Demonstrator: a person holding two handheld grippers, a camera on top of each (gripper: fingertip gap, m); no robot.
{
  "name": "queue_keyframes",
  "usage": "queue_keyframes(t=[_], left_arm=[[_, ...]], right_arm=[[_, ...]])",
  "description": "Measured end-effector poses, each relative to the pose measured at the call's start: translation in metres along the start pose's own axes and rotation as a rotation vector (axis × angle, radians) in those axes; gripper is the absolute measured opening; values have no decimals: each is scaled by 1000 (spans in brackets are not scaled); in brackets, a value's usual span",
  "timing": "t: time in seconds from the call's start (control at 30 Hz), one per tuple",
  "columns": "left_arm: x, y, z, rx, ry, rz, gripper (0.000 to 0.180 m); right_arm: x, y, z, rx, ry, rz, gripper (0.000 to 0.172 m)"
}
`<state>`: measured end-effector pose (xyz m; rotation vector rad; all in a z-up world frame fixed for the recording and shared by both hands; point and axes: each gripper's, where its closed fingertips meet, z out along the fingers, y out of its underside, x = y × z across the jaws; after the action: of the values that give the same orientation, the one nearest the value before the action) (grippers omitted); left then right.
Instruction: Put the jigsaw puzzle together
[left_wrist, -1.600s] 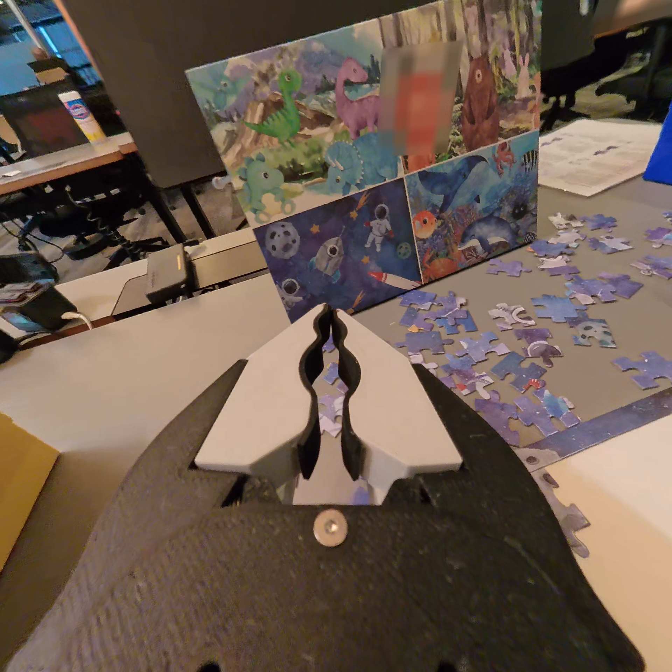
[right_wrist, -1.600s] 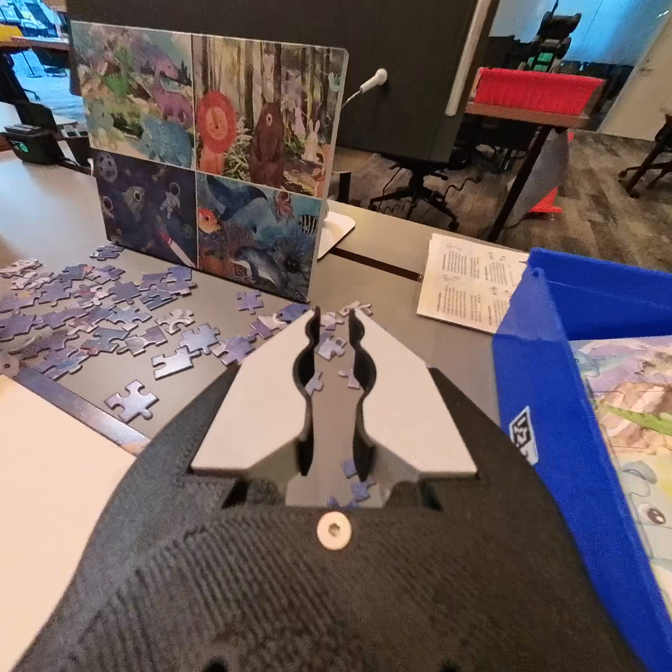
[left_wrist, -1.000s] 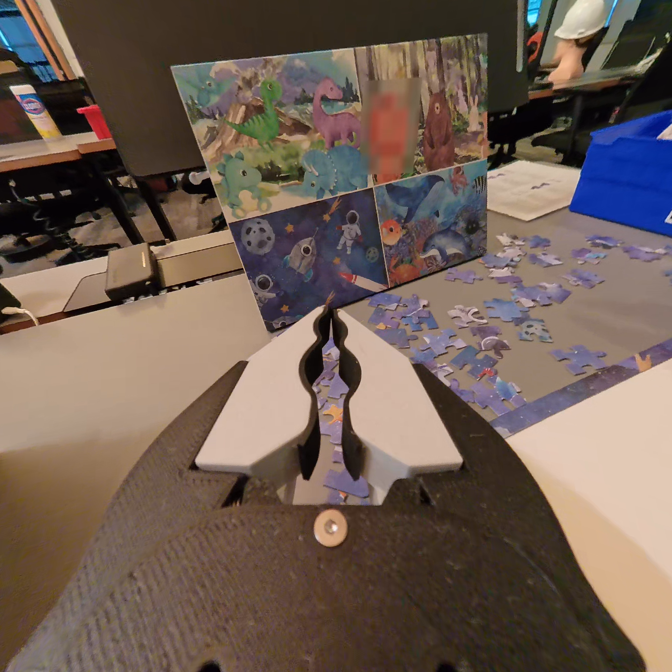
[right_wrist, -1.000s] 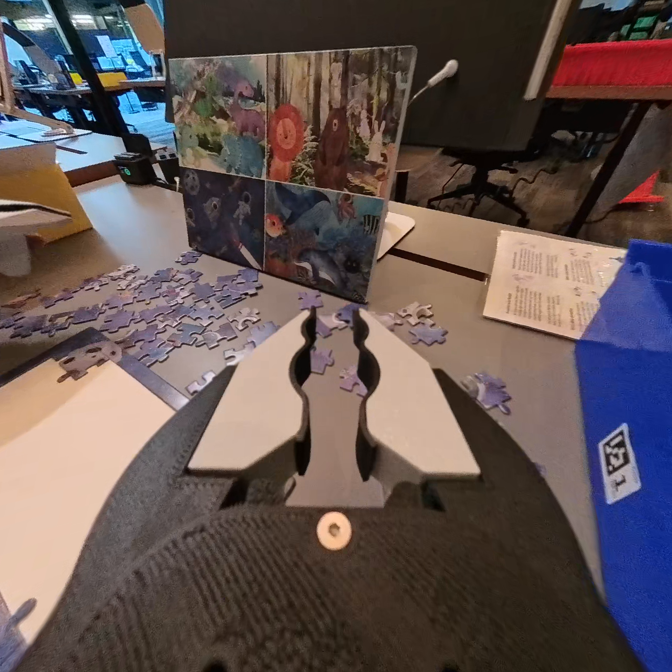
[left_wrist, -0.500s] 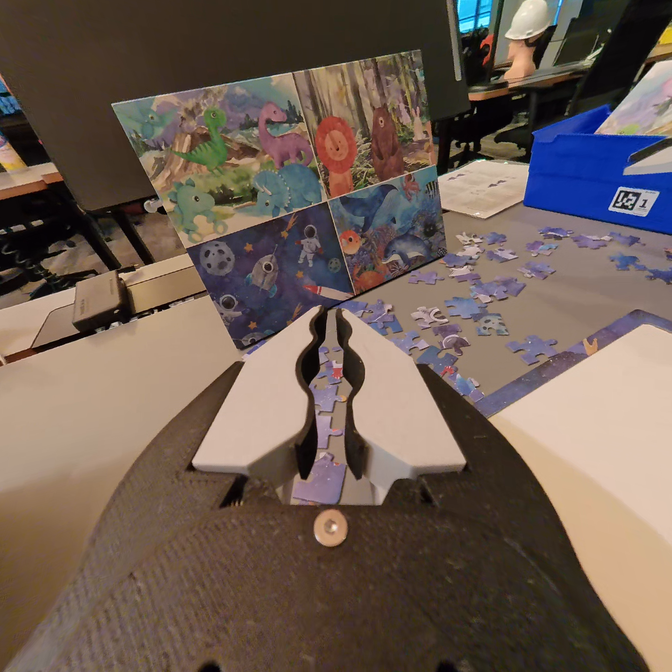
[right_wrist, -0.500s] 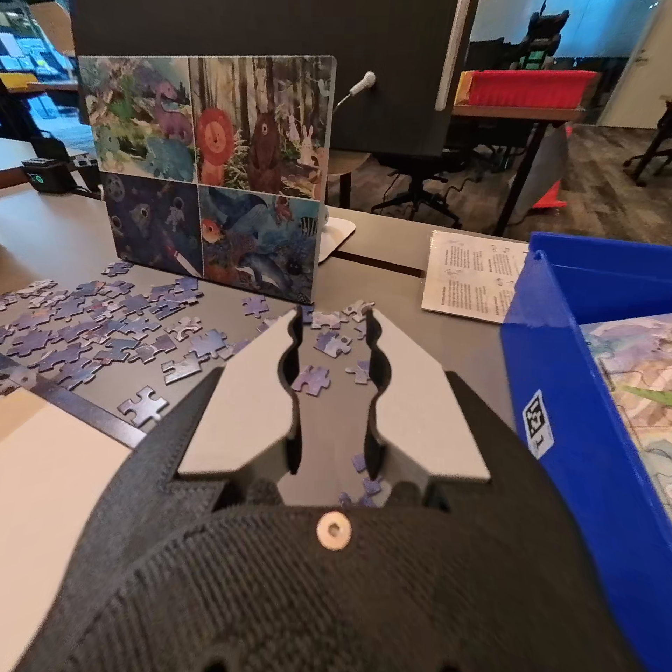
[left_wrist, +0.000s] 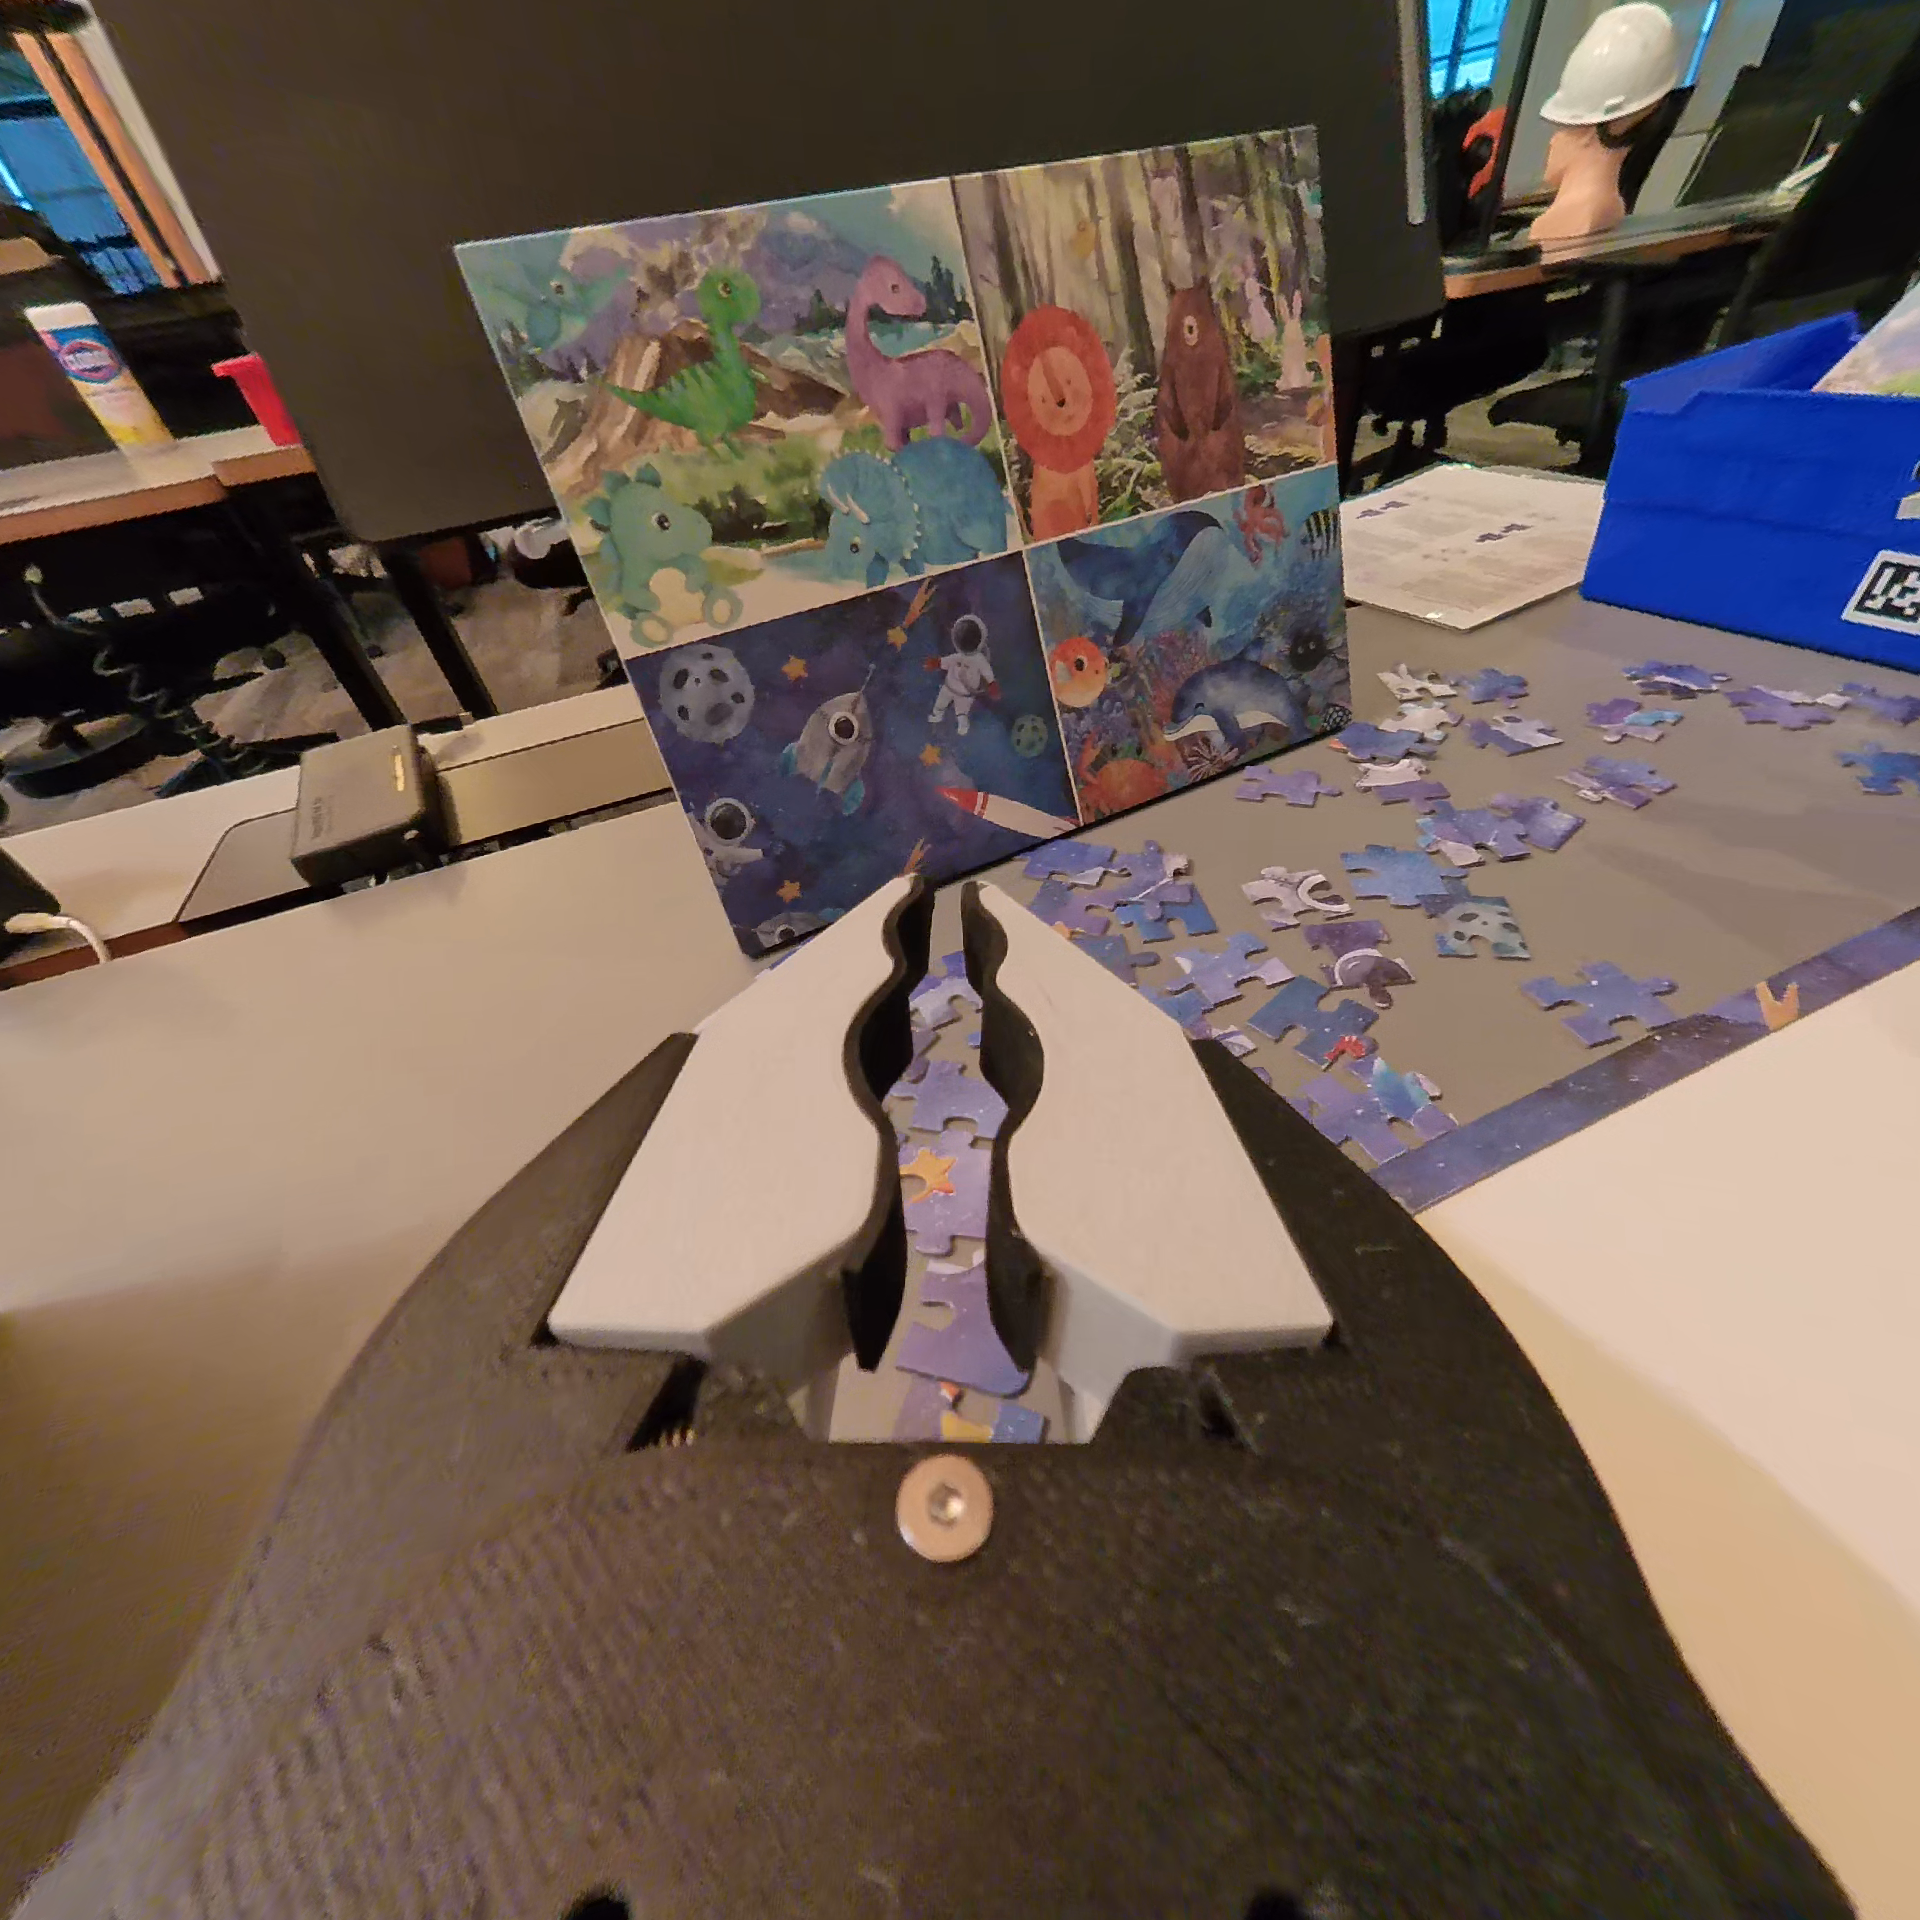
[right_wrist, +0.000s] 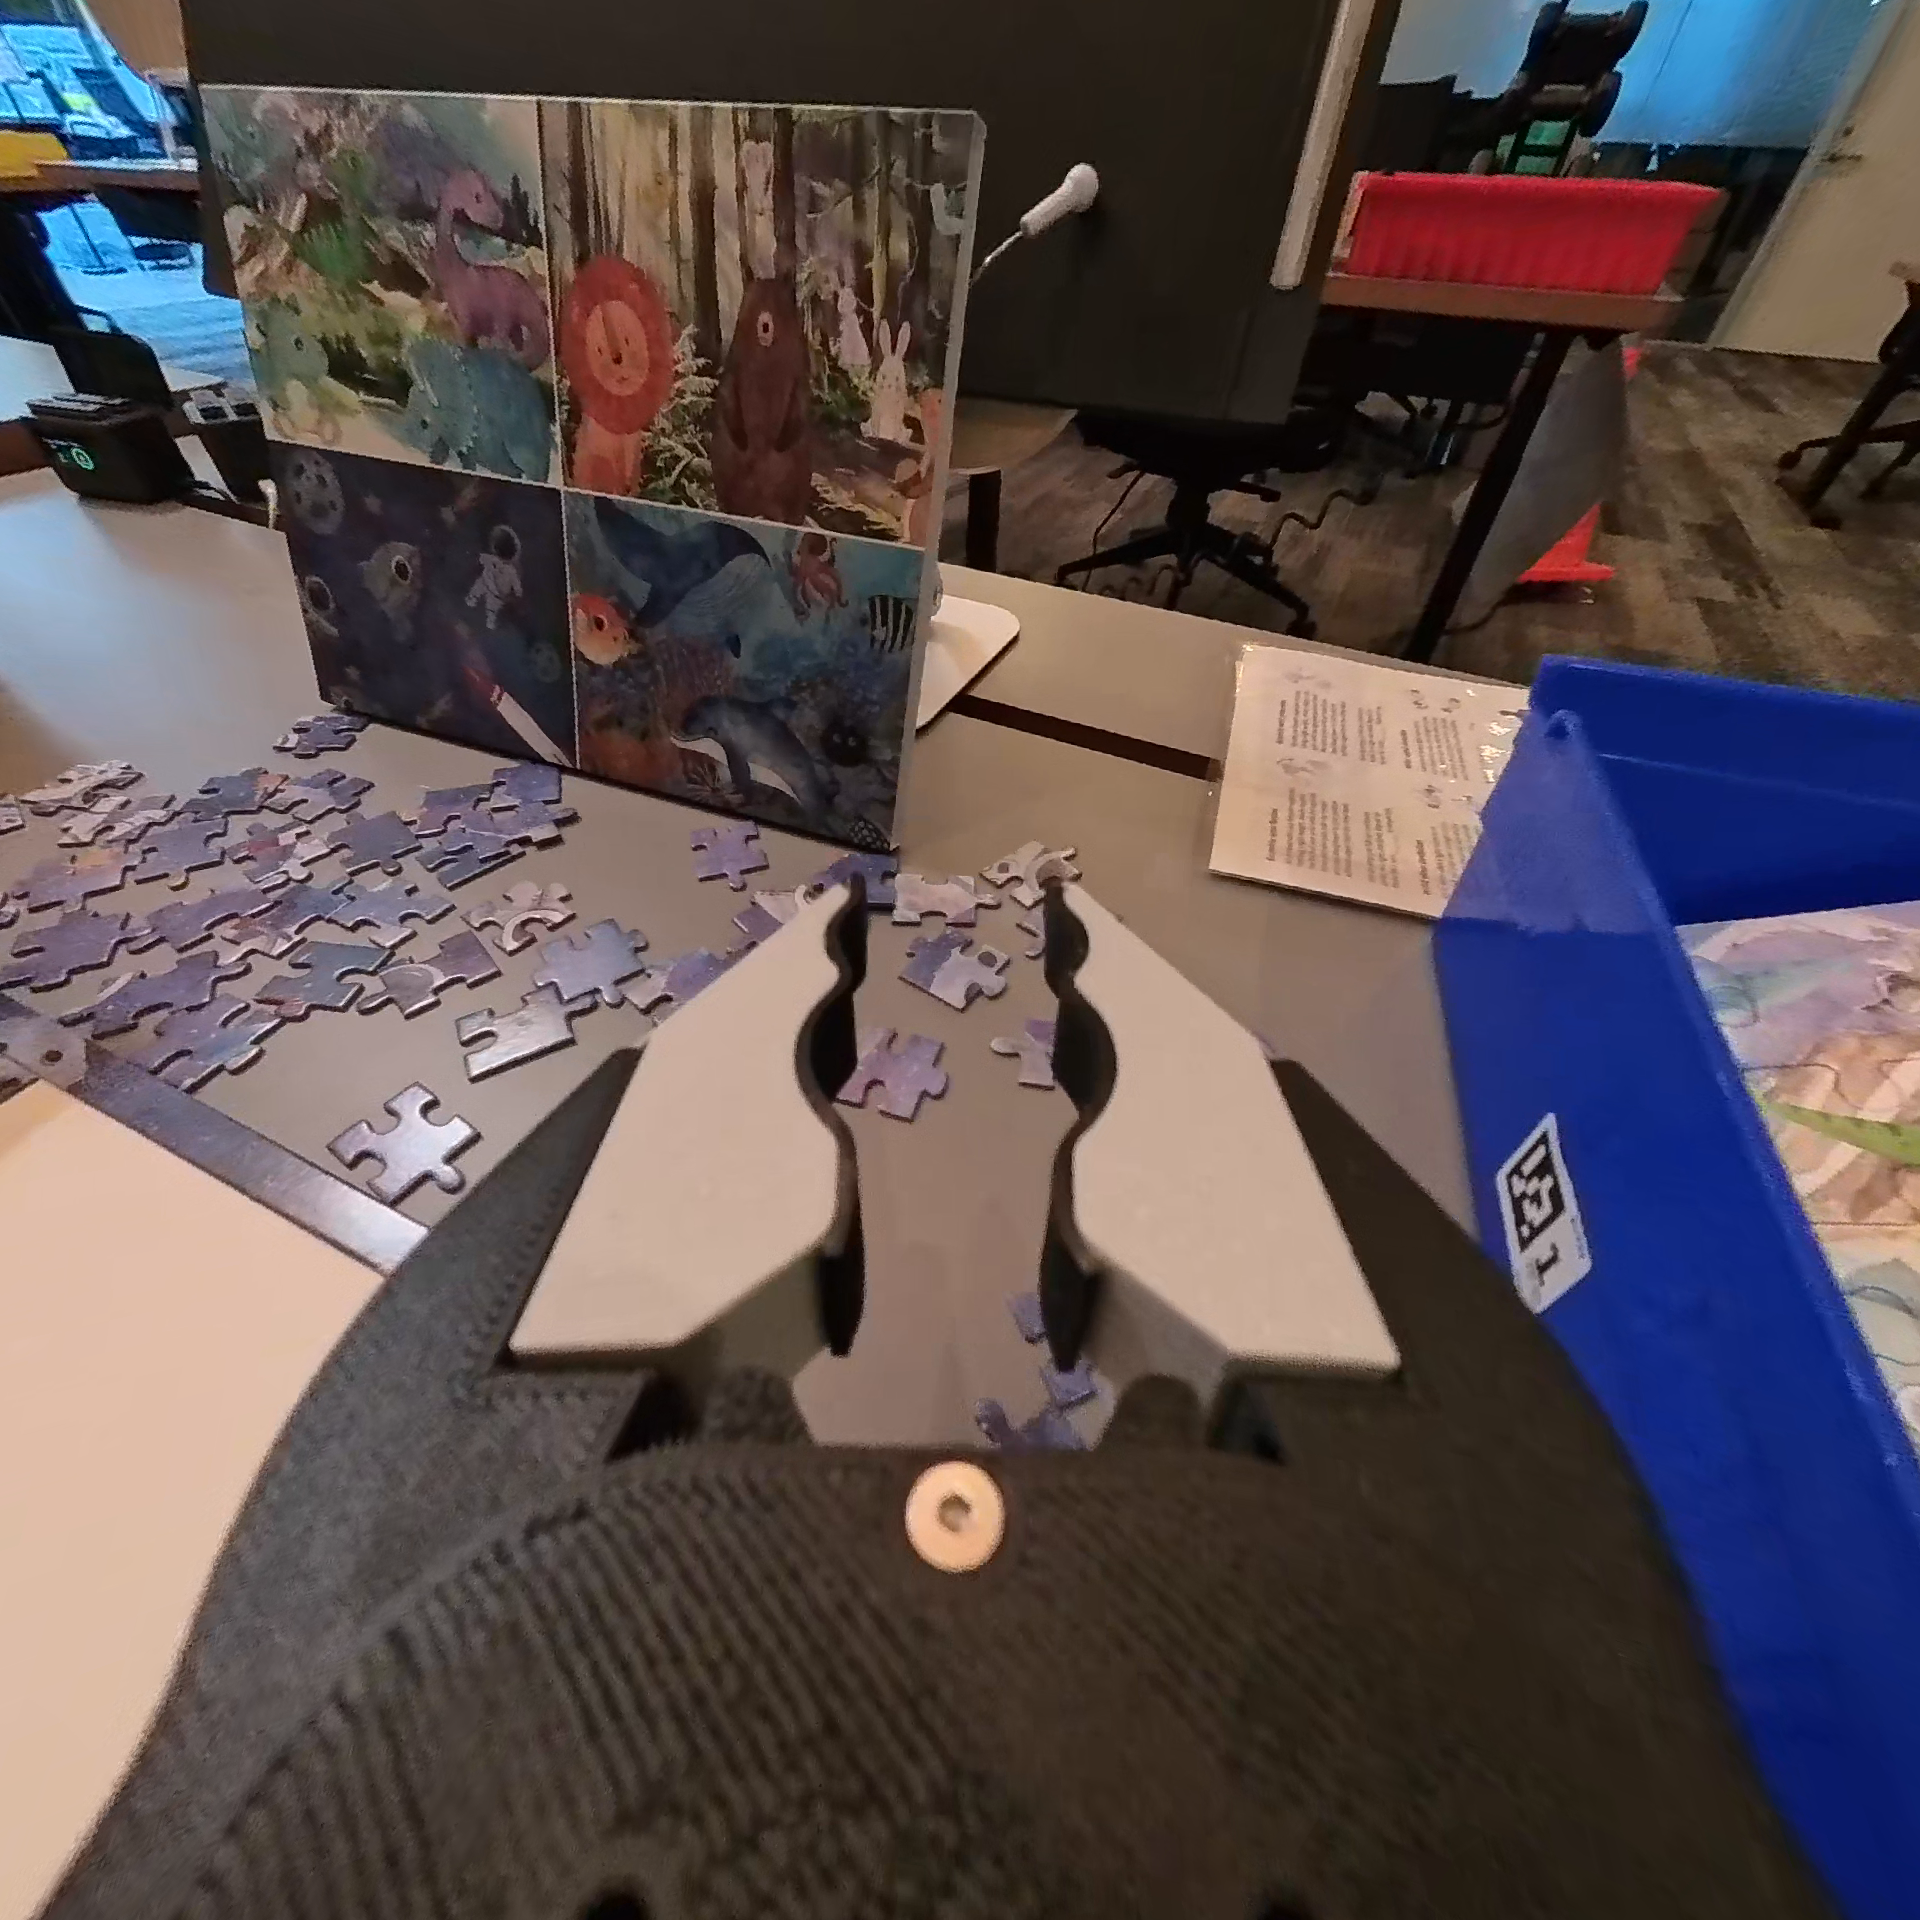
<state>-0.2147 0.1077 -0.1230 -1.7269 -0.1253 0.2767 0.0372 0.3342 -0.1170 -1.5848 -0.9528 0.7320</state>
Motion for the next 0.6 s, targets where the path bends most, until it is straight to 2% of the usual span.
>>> queue_keyframes(t=[0.33,0.6], left_arm=[[-15,6,-6,-1,-40,-25,2],[-28,4,1,-4,-96,0,3]], right_arm=[[2,0,-2,3,4,5,32],[2,14,6,-63,6,20,35]])
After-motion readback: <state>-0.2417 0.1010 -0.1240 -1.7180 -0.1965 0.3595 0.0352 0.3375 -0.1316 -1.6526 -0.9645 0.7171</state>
